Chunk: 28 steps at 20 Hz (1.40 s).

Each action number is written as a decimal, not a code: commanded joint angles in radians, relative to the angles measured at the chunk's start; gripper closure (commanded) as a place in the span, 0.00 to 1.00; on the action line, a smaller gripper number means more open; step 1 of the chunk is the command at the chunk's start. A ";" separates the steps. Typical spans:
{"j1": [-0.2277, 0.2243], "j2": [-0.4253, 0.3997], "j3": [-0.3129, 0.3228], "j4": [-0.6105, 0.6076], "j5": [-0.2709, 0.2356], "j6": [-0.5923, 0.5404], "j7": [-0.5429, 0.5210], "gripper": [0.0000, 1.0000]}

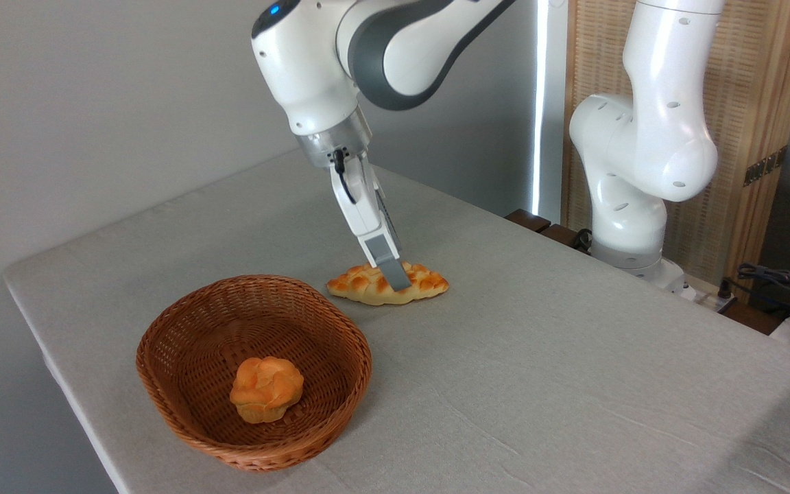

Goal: Put bread into the basket
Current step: 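Close the gripper on the middle of the bread roll, then lift the bread roll and carry it over the wicker basket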

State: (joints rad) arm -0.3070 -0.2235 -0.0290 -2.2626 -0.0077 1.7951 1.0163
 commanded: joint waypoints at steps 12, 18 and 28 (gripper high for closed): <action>-0.018 0.035 -0.026 -0.066 -0.009 0.099 0.016 0.71; -0.018 0.035 -0.026 -0.066 -0.009 0.098 0.016 0.67; -0.012 0.047 0.047 0.207 -0.015 -0.113 -0.045 0.63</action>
State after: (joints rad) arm -0.3170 -0.1996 -0.0470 -2.1987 -0.0077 1.7941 0.9783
